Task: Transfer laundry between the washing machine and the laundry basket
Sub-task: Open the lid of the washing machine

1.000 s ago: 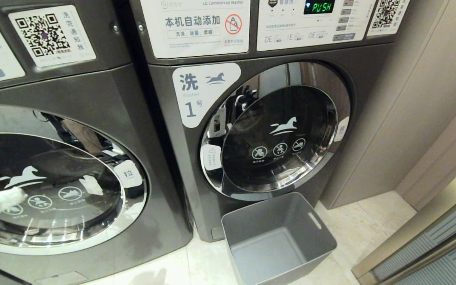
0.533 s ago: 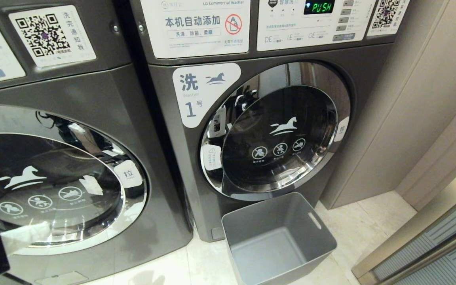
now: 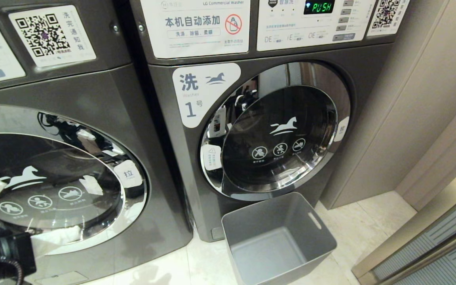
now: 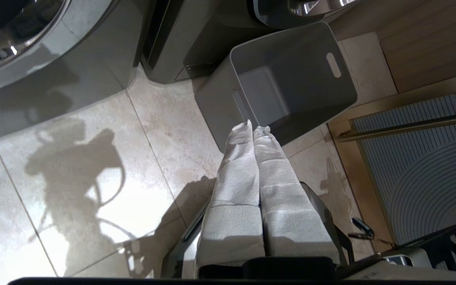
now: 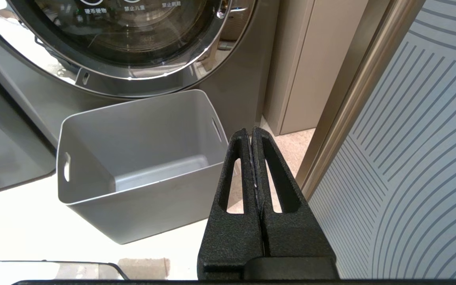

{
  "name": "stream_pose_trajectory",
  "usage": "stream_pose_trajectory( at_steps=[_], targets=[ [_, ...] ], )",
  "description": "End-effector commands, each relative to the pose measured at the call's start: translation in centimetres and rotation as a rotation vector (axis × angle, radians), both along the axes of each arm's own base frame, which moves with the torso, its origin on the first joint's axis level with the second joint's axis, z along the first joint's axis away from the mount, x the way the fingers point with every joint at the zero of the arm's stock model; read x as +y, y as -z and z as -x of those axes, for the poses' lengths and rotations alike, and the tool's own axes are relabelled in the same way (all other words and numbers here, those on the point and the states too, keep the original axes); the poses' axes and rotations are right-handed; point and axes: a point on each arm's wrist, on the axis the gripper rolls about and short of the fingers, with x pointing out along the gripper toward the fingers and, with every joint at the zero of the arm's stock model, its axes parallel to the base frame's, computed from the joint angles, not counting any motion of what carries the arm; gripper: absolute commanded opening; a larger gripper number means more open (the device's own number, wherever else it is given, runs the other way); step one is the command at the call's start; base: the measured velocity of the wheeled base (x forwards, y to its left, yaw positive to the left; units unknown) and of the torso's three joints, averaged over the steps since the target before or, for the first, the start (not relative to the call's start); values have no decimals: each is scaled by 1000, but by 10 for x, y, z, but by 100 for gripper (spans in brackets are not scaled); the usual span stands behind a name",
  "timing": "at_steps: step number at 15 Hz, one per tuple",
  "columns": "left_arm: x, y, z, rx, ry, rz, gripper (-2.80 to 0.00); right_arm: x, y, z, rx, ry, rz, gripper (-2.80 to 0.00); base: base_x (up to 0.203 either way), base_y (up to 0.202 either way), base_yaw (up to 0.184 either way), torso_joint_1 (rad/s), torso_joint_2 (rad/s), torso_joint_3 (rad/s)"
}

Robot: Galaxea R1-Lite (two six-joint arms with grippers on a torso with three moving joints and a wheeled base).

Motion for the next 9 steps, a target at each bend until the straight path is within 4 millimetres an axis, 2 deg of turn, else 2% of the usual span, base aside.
stream_pose_trajectory(
  at_steps=[1, 4, 6, 9],
  targets=[
    [5, 12, -21, 39, 8, 13, -280, 0, 0, 0, 1, 0, 1, -280, 0, 0, 0, 0, 0, 0],
    [14, 31, -61, -52, 11, -9, -280, 0, 0, 0, 1, 0, 1, -280, 0, 0, 0, 0, 0, 0],
    [18, 49, -79, -103, 11, -22, -280, 0, 0, 0, 1, 0, 1, -280, 0, 0, 0, 0, 0, 0],
    [19, 66, -78, -108, 0, -15, -280, 0, 0, 0, 0, 0, 1, -280, 0, 0, 0, 0, 0, 0]
  ],
)
